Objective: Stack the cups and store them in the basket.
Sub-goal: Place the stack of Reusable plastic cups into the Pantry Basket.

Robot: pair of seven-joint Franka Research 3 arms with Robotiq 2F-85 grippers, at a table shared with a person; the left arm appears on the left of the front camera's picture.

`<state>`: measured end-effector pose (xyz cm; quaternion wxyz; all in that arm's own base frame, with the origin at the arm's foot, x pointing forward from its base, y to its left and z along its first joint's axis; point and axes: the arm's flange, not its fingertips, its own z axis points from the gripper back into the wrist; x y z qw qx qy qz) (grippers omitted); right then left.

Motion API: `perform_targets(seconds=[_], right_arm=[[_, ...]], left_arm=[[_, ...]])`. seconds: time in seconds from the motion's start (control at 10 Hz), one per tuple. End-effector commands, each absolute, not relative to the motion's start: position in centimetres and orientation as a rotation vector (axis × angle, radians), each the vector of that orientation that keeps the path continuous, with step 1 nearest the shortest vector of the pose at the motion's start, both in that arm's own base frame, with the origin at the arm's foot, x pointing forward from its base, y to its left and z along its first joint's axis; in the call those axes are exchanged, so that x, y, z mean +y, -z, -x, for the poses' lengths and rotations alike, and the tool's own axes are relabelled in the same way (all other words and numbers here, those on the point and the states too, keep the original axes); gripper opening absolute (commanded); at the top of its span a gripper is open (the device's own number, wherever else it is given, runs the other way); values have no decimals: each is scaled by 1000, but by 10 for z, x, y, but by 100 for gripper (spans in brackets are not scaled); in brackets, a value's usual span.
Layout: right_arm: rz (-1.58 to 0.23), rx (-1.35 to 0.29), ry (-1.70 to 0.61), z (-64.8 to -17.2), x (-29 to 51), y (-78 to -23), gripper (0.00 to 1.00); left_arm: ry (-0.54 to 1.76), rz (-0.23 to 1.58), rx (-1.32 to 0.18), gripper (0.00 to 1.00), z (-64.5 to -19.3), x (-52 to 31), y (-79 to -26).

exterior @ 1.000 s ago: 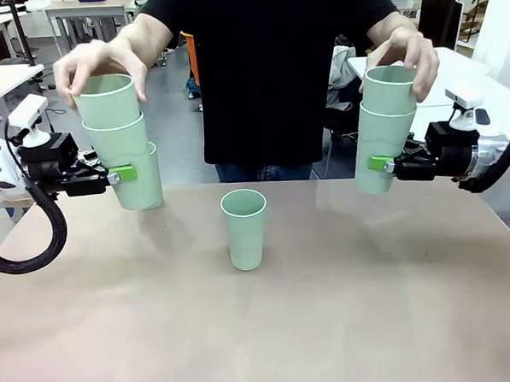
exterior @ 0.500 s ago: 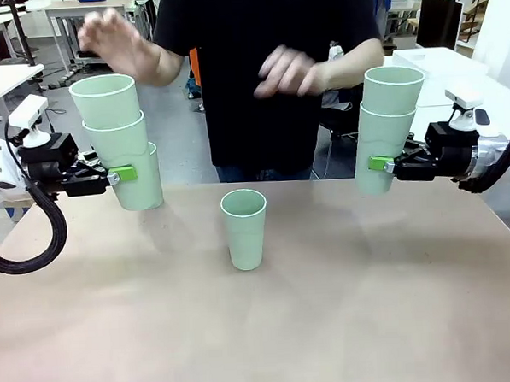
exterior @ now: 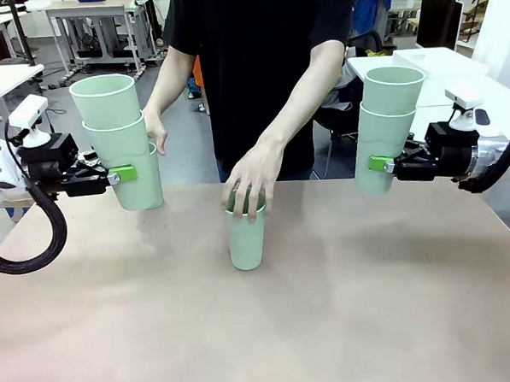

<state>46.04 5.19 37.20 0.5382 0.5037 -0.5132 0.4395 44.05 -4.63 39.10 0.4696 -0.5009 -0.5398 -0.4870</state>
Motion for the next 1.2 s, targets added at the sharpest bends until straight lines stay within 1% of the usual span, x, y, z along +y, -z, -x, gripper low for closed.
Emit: perform_targets(seconds=[0.0, 1.1], right_arm=[[-1196, -1224, -1052, -460, 53, -375, 84], [-1196, -1224, -1052, -460, 53, -375, 84]], left_arm=[[1193, 1232, -1325, 85, -439, -47, -396], [1193, 1232, -1325, 85, -439, -47, -396]])
